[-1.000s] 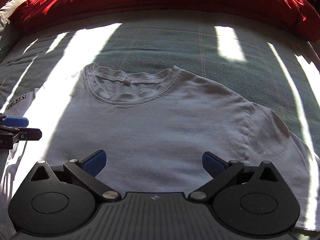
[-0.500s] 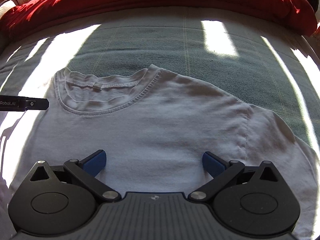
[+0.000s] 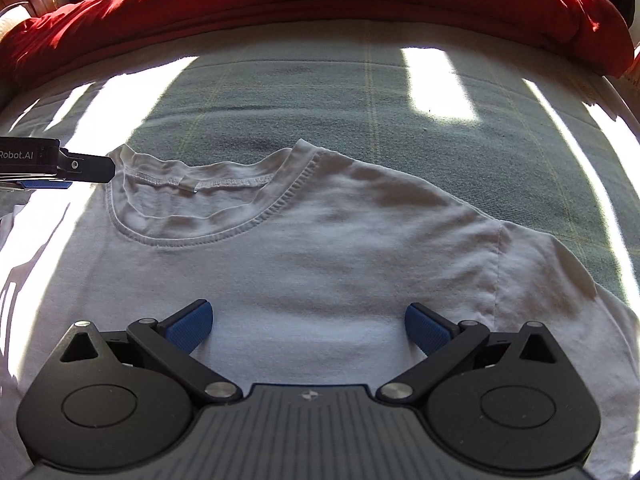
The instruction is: Fold clothes
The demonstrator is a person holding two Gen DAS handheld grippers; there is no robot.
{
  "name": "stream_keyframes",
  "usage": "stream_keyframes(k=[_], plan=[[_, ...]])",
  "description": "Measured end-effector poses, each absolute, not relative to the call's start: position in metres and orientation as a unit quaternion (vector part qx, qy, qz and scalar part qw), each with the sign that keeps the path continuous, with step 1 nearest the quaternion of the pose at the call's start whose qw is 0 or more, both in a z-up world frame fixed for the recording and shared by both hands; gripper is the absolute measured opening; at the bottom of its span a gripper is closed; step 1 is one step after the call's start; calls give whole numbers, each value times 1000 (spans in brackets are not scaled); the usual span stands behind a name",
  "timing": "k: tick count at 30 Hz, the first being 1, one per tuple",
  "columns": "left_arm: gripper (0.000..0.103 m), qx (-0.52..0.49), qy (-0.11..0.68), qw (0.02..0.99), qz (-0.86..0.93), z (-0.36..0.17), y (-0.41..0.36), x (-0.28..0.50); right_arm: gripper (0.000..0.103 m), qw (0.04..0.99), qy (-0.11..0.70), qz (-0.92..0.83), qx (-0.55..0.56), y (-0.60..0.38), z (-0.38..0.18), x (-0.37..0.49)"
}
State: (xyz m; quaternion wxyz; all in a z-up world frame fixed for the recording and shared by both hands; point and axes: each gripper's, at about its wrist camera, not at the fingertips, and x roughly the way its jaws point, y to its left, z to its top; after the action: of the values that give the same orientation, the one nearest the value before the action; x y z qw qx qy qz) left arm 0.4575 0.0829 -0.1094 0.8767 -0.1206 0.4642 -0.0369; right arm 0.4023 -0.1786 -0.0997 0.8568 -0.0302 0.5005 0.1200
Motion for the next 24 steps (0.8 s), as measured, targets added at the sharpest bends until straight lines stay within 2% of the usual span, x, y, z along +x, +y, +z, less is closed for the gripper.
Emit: stream_keyframes(k=[5, 12, 19, 24], plan=[[81, -147, 455, 877, -58, -110, 78, 466, 103, 859, 497, 121, -32, -178, -101, 401], [81, -162, 425, 889, -48, -79, 85, 461, 103, 858, 498, 124, -29, -179, -100, 400], [81, -142, 464, 872, -67, -107, 65, 459, 103, 860, 495, 119, -29, -177, -101, 401], [83, -150, 450, 879, -56, -98, 70, 475, 103, 859, 496, 124, -31, -179, -98, 399]])
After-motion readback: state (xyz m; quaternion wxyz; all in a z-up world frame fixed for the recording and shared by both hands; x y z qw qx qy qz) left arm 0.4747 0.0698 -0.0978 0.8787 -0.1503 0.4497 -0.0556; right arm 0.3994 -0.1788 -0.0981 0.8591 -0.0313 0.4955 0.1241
